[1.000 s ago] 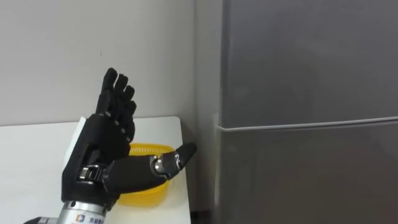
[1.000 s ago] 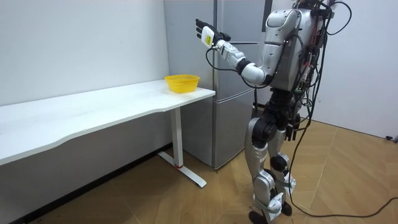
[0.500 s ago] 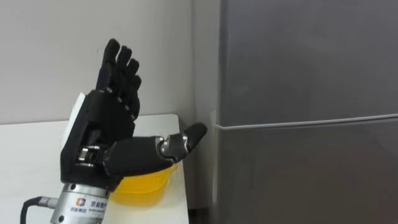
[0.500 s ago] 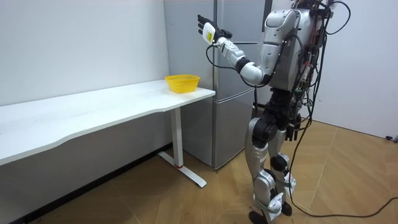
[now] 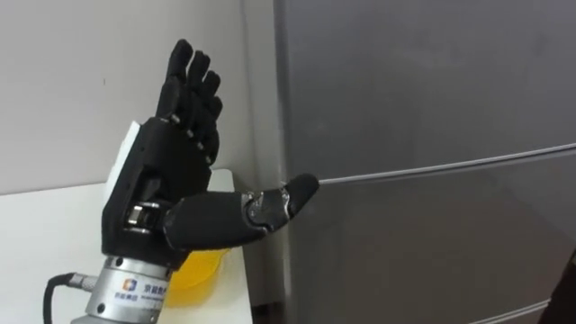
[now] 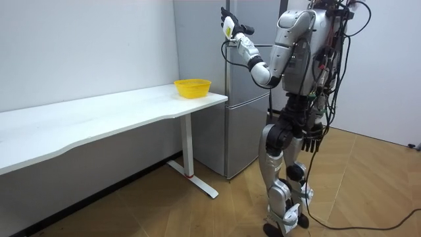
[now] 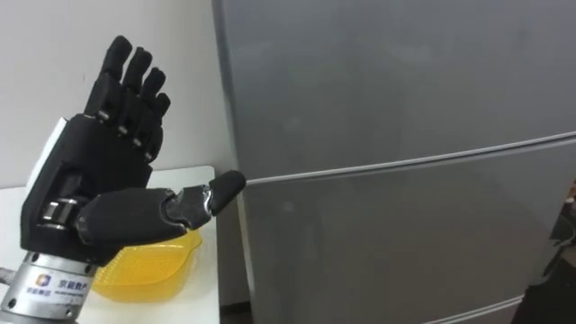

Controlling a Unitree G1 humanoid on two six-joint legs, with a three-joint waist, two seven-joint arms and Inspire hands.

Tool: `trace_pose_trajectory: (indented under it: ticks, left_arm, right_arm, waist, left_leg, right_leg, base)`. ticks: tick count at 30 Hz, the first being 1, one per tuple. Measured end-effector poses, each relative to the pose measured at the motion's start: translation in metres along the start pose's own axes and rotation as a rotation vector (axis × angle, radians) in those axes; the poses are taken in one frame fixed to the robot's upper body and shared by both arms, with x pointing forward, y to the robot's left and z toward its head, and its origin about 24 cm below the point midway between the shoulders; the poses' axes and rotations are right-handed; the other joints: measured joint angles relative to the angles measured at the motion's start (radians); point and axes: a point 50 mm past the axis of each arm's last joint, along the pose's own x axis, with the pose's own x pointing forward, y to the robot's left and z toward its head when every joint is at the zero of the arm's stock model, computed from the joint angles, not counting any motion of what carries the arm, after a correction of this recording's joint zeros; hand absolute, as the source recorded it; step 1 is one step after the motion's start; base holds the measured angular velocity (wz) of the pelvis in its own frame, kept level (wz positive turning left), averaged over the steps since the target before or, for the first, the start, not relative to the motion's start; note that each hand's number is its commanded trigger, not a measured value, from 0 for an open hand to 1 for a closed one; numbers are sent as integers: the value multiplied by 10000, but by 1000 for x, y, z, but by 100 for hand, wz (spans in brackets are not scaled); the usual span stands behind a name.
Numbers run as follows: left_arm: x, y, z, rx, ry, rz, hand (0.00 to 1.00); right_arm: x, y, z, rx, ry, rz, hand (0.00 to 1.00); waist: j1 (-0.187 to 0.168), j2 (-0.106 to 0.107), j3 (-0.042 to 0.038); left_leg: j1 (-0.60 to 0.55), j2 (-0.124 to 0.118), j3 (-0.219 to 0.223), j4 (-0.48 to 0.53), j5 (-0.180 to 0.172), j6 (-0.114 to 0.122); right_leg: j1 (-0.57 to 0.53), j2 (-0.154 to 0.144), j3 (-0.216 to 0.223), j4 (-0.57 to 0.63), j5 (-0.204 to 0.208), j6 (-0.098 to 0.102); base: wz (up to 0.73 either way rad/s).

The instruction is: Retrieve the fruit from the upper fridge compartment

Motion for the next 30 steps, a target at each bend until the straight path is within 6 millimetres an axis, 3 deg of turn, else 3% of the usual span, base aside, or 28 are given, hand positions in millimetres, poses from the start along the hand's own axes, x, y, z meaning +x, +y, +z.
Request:
trace_pose_trajectory:
  ticks: [19, 30]
  left_arm:
    - [19, -16, 6, 1077, -193, -850, 0]
    - [24, -16, 10, 1959, -420, -700, 0]
  right_arm:
    - [0, 1, 1, -598, 331, 471, 0]
    - [0, -2, 10, -874, 167, 434, 0]
  waist:
    - [-264, 129, -11]
    - [-255, 206, 34]
  left_leg:
    - [-12, 32, 238, -31, 1, 0]
    - [-45, 68, 498, -50, 1, -1]
  right_leg:
    - [-194, 56, 409, 113, 33, 1]
    - [-347, 103, 599, 83, 83, 4]
  base:
    - [-4]
    - [-6]
